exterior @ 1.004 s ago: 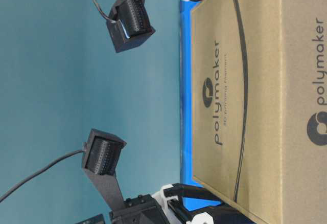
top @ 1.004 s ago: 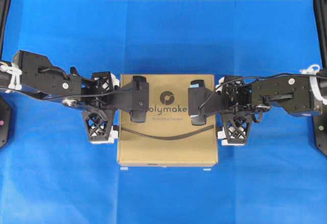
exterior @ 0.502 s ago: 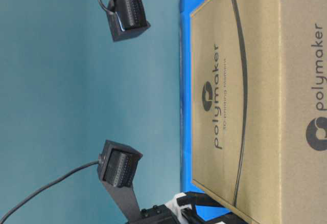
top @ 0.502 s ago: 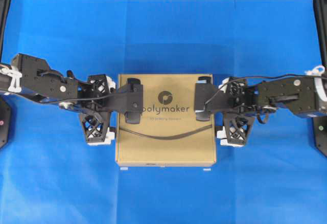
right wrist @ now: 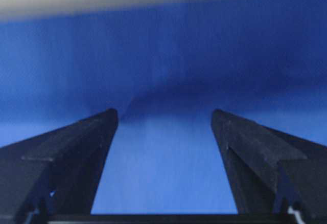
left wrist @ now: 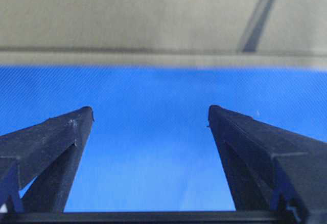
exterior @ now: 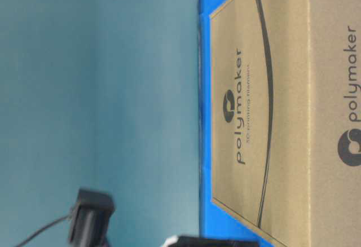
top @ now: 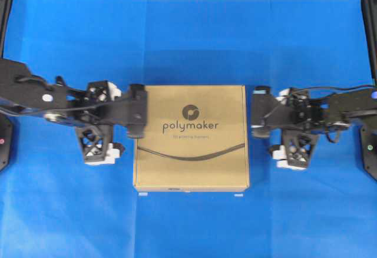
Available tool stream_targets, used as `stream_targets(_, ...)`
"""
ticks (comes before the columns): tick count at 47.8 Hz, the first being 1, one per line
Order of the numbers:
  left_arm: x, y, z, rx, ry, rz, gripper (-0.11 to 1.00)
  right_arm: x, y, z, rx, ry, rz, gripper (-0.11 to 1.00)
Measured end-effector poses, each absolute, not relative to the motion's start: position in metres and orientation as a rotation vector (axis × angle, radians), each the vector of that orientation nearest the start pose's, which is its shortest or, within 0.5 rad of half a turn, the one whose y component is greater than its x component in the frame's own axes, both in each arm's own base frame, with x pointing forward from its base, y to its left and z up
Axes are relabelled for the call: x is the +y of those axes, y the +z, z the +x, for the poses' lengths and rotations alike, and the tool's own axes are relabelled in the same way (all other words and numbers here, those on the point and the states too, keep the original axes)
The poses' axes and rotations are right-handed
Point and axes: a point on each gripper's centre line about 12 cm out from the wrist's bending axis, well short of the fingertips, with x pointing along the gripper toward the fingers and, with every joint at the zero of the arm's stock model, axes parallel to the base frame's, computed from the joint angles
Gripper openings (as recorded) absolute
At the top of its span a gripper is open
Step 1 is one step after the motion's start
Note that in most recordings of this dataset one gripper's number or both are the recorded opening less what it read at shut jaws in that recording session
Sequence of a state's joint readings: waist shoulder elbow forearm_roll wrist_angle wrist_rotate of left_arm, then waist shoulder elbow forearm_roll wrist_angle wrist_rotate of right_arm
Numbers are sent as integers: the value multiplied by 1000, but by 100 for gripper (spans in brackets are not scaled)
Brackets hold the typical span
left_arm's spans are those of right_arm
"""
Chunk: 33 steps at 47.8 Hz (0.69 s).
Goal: Lift up the cardboard box by clamping it between your arms.
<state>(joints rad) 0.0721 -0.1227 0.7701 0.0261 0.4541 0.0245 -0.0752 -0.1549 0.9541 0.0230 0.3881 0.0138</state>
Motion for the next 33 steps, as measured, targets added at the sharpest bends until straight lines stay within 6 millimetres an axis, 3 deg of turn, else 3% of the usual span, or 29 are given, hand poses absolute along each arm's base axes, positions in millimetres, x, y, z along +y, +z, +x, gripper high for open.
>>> stream_targets(18,19,173,270,964,51,13,89,-16,137,227,1080,-79,78,100)
stream_targets(33,18,189,264,849,53,15,89,-17,159,214,963,-88,79,100)
